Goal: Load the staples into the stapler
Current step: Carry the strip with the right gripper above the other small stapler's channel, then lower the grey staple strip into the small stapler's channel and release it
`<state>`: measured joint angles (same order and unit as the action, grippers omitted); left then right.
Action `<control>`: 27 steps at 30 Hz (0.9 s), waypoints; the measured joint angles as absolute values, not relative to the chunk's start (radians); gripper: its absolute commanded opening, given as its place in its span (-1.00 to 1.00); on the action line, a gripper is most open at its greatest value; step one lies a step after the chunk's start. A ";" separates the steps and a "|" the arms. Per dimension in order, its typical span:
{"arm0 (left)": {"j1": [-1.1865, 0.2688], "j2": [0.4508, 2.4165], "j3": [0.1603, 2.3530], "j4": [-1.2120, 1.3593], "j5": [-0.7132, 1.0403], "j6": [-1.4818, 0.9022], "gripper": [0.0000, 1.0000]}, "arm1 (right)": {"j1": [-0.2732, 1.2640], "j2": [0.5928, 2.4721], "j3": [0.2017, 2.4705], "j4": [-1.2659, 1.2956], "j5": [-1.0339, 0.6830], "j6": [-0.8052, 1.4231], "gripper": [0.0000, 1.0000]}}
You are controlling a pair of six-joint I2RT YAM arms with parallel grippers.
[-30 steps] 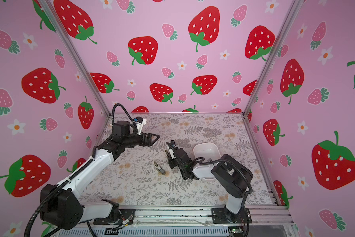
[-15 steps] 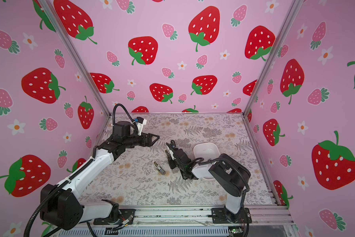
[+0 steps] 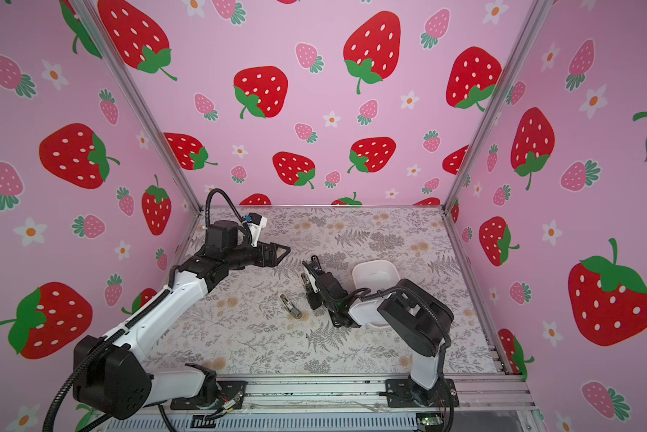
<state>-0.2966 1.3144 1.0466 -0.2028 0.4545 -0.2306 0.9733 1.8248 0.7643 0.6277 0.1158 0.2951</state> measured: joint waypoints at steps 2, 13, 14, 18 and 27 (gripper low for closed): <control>-0.297 1.314 1.047 -0.204 0.452 -0.230 0.86 | 0.973 1.832 0.764 0.627 0.115 0.296 -0.83; -0.299 1.314 1.047 -0.210 0.444 -0.227 0.86 | 0.973 1.843 0.783 0.628 0.116 0.299 -0.83; -0.299 1.314 1.047 -0.210 0.443 -0.227 0.86 | 0.973 1.843 0.783 0.627 0.116 0.299 -0.83; -0.300 1.314 1.048 -0.211 0.437 -0.224 0.86 | 0.973 1.844 0.783 0.625 0.119 0.300 -0.83; -0.301 1.314 1.050 -0.215 0.427 -0.222 0.86 | 0.973 1.861 0.789 0.618 0.126 0.299 -0.83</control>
